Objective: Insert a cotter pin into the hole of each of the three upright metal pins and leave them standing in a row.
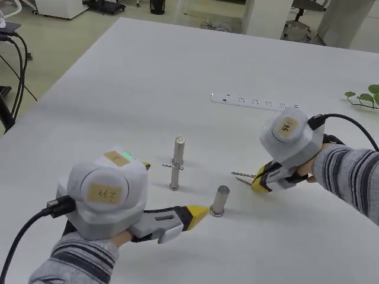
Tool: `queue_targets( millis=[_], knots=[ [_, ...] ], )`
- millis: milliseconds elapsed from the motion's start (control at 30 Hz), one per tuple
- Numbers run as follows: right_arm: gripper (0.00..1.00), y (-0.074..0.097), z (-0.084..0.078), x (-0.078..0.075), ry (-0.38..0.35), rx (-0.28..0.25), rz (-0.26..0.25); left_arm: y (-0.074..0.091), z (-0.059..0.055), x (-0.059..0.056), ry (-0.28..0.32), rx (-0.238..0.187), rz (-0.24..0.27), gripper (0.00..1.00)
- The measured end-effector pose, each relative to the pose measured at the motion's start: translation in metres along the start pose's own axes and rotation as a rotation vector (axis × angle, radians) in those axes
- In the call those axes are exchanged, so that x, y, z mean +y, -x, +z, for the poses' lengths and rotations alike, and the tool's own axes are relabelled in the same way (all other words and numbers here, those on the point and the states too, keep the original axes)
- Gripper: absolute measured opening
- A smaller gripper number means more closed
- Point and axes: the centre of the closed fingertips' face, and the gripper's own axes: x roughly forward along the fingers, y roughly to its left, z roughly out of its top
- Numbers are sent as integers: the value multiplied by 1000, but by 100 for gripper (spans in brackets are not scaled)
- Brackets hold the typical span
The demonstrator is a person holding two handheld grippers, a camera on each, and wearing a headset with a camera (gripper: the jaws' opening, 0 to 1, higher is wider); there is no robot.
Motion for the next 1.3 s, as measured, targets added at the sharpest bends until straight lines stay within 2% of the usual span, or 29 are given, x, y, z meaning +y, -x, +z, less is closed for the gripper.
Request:
queue_targets(
  millis=[133, 333, 467, 600, 800, 967, 1200, 1300],
  knots=[
    [0, 3, -1, 0, 16, -3, -7, 1, -1, 0, -3, 3, 2, 77],
    [0, 17, 0, -3, 6, -42, -33, 2, 0, -4, -14, 4, -6, 76],
    [0, 30, 1, -8, -27, -88, -60, 2, 0, -8, -18, 10, -12, 75],
    [0, 41, 1, -4, -31, -120, -77, 2, 2, -10, -20, 11, -20, 74],
    [0, 52, 6, 9, -19, -167, -88, 2, 10, -19, -34, 4, -49, 69],
    [0, 58, 12, 21, 33, -190, -100, 4, 10, -26, -38, 13, -80, 62],
    [0, 65, 21, 37, 128, -228, -108, 5, 14, -38, -8, 14, -124, 54],
    [0, 68, 27, 45, 151, -260, -97, 4, 17, -42, 0, 9, -136, 52]
  ],
)
